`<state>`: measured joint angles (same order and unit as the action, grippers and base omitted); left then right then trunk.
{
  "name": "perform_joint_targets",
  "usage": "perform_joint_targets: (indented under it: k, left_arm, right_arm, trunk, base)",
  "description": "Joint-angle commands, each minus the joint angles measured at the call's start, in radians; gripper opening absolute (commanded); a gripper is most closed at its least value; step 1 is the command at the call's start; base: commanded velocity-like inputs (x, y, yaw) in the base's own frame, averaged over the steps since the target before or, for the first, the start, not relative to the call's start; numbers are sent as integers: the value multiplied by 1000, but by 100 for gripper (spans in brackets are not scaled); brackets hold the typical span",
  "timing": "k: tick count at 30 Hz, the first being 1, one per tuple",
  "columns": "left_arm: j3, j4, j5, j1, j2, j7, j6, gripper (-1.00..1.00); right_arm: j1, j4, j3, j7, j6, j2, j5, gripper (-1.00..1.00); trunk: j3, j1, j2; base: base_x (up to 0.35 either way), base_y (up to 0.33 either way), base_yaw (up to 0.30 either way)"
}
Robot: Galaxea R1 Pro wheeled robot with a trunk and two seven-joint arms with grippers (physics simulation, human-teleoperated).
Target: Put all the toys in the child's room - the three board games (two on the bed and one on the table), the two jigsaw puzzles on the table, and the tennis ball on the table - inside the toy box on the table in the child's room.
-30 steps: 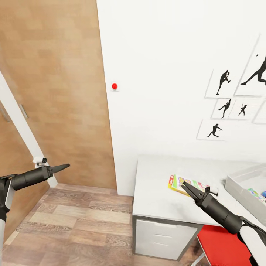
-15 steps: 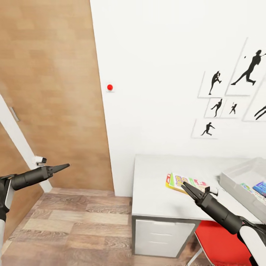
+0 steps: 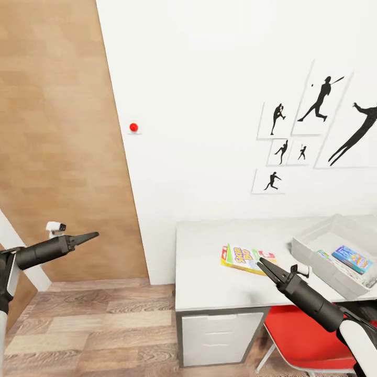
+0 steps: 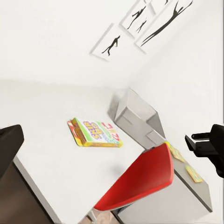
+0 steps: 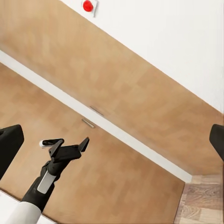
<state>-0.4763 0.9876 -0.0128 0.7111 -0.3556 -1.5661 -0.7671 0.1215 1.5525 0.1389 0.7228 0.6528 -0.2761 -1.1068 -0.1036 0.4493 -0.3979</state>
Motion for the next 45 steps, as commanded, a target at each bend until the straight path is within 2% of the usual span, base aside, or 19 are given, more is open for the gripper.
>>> perform_joint_targets:
  k: [1,14,26,28,34,45]
  left_arm:
    - [-1,0,-2,1,0,-5,-11,100]
    - [1,0,-1,1,0,-5,-11,100]
    - [1,0,-2,1,0,-5,-11,100]
    - [1,0,-2,1,0,-5,-11,100]
    - [1,0,-2,1,0,-5,-10,100]
    - [1,0,-3,1,0,-5,-11,100]
  right_arm:
    - [1,0,0,0,7,0,-5,100]
    - [1,0,-1,0,6,0,-5,100]
    - [1,0,-2,-2,-8,0,-4,100]
    - [2,1,-2,-3,-8,0,3,100]
    - [3,0,-1,-8,-8,1,60,100]
    - [2,1,1,-8,-8,1,81,100]
  trunk:
    - [-1,1,-2]
    - [9,1,-2]
    - [10,1,-2]
    - [10,1,-2]
    - [10,1,-2]
    - [10,1,-2]
  base:
    - [107,16,-249]
    - [150,0,-246]
    - [52,-20,-43]
    - [74,-2,-4]
    - [40,-1,-1]
    - [118,39,0]
